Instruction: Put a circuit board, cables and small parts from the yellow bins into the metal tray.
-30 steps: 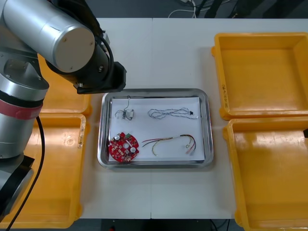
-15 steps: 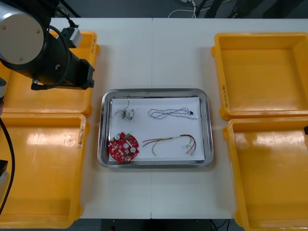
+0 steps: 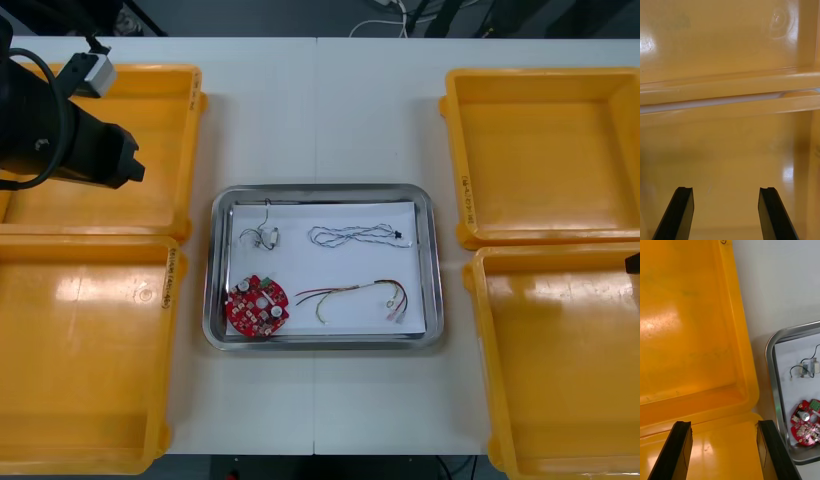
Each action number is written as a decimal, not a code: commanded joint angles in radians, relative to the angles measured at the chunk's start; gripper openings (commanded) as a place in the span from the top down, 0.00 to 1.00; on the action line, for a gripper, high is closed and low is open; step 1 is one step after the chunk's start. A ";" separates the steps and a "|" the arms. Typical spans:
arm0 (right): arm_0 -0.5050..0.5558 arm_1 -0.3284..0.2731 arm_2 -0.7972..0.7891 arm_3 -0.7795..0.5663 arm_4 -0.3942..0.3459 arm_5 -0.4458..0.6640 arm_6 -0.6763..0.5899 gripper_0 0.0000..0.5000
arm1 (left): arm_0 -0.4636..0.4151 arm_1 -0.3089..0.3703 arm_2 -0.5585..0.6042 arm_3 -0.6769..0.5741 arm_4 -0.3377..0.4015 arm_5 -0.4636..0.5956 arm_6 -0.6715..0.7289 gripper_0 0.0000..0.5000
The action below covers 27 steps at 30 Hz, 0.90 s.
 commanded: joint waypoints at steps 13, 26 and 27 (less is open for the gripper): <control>-0.015 0.007 -0.019 -0.014 0.011 -0.005 -0.007 0.00 | 0.161 0.083 0.116 -0.110 0.016 0.006 -0.081 0.00; -0.015 0.007 -0.019 -0.014 0.010 -0.002 -0.009 0.00 | 0.264 0.106 0.180 -0.139 -0.014 0.006 -0.151 0.00; -0.015 0.007 -0.019 -0.014 0.010 -0.002 -0.009 0.00 | 0.271 0.109 0.183 -0.139 -0.027 0.006 -0.170 0.00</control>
